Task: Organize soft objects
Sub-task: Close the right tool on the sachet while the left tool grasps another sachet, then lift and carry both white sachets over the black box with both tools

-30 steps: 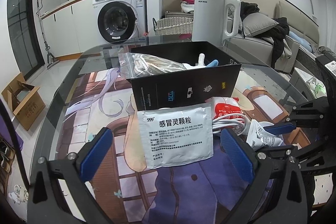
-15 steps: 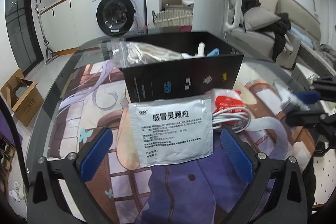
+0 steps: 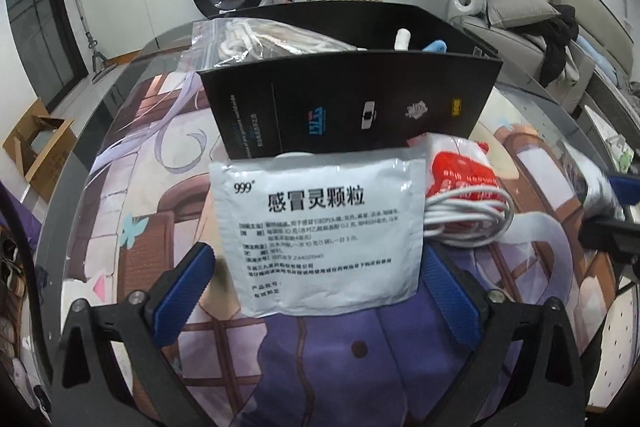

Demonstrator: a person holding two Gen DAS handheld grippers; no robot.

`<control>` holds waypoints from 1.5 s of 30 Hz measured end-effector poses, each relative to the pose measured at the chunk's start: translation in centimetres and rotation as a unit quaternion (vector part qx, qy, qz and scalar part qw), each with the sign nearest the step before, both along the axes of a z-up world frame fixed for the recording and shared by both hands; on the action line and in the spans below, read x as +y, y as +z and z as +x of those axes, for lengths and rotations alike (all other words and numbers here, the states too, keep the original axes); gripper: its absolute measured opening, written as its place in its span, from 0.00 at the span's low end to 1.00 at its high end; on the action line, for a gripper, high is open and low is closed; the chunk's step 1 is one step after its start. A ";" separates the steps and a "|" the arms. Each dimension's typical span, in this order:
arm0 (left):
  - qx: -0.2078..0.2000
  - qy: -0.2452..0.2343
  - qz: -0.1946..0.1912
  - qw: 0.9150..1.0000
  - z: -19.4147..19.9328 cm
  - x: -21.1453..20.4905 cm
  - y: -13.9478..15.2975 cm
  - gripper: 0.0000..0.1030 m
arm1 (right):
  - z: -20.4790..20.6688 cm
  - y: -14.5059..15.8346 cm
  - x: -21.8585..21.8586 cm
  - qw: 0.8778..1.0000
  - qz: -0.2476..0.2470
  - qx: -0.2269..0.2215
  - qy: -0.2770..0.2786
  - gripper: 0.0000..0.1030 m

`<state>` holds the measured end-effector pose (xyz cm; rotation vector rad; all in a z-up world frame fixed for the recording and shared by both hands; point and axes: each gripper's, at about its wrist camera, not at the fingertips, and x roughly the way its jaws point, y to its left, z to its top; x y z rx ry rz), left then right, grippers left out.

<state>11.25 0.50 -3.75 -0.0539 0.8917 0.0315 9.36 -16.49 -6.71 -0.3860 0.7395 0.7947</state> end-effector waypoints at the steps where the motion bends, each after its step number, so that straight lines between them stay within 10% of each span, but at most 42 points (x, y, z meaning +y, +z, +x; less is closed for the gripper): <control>1: -0.004 -0.004 -0.002 1.000 -0.1 -0.1 0.0 0.84 | 0.0 0.0 0.0 1.000 0.000 0.000 0.000 0.30; 10: -0.037 -0.029 0.002 0.999 -1.6 0.1 0.3 0.56 | 0.0 0.1 -0.1 1.000 0.003 -0.003 0.000 0.30; 45: -0.135 -0.030 -0.014 0.990 -0.2 1.8 7.2 0.57 | 3.7 3.2 1.3 0.993 0.087 -0.060 -0.043 0.31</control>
